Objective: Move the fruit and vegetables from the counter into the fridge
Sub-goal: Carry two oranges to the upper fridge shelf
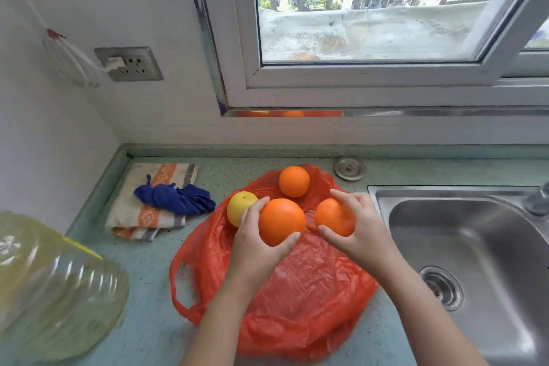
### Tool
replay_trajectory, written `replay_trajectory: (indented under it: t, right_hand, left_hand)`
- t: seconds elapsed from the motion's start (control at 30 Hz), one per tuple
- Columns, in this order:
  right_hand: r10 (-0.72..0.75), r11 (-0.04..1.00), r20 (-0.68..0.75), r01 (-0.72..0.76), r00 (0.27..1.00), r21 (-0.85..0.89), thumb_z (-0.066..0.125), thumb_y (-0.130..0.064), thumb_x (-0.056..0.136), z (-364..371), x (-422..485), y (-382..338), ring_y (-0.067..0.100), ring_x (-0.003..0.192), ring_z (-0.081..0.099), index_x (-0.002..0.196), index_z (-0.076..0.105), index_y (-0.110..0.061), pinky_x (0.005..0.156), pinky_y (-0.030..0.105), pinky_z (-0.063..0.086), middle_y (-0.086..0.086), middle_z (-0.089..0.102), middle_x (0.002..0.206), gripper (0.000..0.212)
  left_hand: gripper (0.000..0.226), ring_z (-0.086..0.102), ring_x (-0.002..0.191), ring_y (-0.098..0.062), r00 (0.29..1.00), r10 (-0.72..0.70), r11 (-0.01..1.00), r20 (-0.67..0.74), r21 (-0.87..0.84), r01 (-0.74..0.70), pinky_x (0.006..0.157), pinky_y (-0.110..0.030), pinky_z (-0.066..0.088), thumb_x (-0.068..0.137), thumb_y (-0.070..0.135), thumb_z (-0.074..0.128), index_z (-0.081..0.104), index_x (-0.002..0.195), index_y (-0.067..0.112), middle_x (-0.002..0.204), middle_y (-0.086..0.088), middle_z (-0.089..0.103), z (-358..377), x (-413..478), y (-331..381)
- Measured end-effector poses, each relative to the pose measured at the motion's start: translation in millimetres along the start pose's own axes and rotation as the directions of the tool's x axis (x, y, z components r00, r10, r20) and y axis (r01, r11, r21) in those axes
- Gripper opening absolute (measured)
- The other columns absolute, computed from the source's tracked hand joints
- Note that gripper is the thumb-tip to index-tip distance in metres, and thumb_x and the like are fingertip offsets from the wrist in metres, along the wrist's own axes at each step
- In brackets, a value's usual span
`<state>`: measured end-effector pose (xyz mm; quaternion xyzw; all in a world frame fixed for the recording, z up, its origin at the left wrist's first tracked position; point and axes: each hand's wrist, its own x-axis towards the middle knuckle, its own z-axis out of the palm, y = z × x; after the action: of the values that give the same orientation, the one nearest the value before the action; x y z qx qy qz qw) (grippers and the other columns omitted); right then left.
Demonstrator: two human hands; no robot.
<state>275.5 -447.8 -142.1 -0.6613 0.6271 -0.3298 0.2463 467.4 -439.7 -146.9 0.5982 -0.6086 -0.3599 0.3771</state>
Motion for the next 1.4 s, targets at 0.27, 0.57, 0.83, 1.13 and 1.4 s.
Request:
replay_trajectory:
  t: [0.27,0.57,0.83,1.13,1.4]
  right_hand:
    - [0.033,0.999,-0.167,-0.032,0.985,0.003,0.077,-0.028,0.07,-42,-64,-23,0.01,0.104,0.046,0.127,0.049,-0.028,0.083,0.013,0.035,-0.003,0.041,0.11,0.063]
    - [0.237,0.966,-0.357,-0.257,0.904,-0.009,0.077,-0.033,0.068,-63,-158,-17,0.008,0.1,0.047,0.125,0.049,-0.03,0.076,0.003,0.033,-0.005,0.041,0.113,0.063]
    - [0.427,0.883,-0.49,-0.467,0.76,0.045,0.074,-0.031,0.072,-82,-245,-9,0.009,0.101,0.046,0.122,0.046,-0.036,0.073,0.006,0.033,-0.008,0.037,0.115,0.058]
    - [0.456,0.836,-0.704,-0.534,0.545,0.128,0.075,-0.027,0.072,-133,-339,5,-0.008,0.097,0.044,0.122,0.049,-0.032,0.073,-0.007,0.029,-0.01,0.038,0.113,0.057]
    - [0.419,0.804,-0.84,-0.572,0.346,0.166,0.075,-0.021,0.072,-208,-489,36,-0.025,0.101,0.034,0.124,0.05,-0.024,0.077,-0.007,0.027,-0.005,0.04,0.117,0.058]
  left_hand:
    - [0.074,0.047,0.1,0.009,0.989,0.05,0.983,0.138,-0.181,-0.025,0.077,-0.013,0.045,0.059,0.052,0.078,0.038,0.121,0.043,0.113,0.029,0.039,0,-38,31]
    - [0.078,0.054,0.107,-0.006,0.919,0.19,0.961,0.346,-0.258,-0.101,0.089,-0.031,0.049,0.05,0.059,0.072,0.045,0.121,0.041,0.122,0.014,0.049,39,-76,38]
    - [0.076,0.054,0.101,-0.003,0.774,0.253,0.954,0.58,-0.285,-0.098,0.082,-0.023,0.05,0.053,0.053,0.073,0.044,0.122,0.038,0.118,0.015,0.049,85,-125,53]
    - [0.074,0.053,0.104,-0.005,0.559,0.399,0.917,0.726,-0.325,-0.232,0.085,-0.027,0.05,0.056,0.048,0.075,0.045,0.123,0.036,0.118,0.014,0.049,149,-190,111]
    - [0.064,0.053,0.101,0.0,0.35,0.49,0.869,0.799,-0.418,-0.264,0.079,-0.015,0.045,0.056,0.046,0.072,0.041,0.113,0.046,0.113,0.019,0.049,239,-316,185]
